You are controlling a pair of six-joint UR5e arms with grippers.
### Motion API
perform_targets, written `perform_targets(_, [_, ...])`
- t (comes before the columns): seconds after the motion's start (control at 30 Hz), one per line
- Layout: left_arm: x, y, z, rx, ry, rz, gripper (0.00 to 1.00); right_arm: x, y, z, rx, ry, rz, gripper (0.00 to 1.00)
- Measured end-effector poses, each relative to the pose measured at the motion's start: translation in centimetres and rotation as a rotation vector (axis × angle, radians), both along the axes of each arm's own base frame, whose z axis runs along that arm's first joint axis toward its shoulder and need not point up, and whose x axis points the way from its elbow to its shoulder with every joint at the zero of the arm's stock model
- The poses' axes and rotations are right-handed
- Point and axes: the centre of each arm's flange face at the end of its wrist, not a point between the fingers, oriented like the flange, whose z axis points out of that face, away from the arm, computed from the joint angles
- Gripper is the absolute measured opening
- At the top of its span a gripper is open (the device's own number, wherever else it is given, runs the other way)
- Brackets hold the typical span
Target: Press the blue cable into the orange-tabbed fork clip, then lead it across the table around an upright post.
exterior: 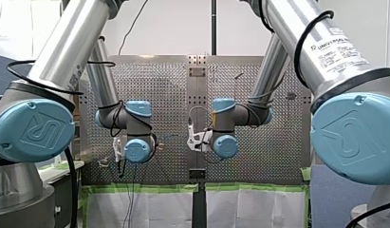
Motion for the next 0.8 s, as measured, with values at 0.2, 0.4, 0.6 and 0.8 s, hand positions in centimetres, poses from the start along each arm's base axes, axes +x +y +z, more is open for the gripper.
perform_targets(0.2, [0.0, 0.0, 0.0, 0.000, 0.000, 0.000, 0.00, 0.0, 0.7, -1.4, 0.029, 0.037, 0.009, 0.00])
perform_targets(0.4, [0.0, 0.0, 0.0, 0.000, 0.000, 0.000, 0.00, -0.5, 1.3, -4.6, 0.082, 0.094, 0.011, 0.00])
perform_targets(0.6, [0.0, 0.0, 0.0, 0.000, 0.000, 0.000, 0.00, -0.7, 1.5, -5.8, 0.100, 0.112, 0.011, 0.00])
perform_targets(0.8, [-0.1, 0.0, -0.1, 0.002, 0.002, -0.001, 0.00, -0.7, 1.6, -5.9, 0.101, 0.114, 0.011, 0.00])
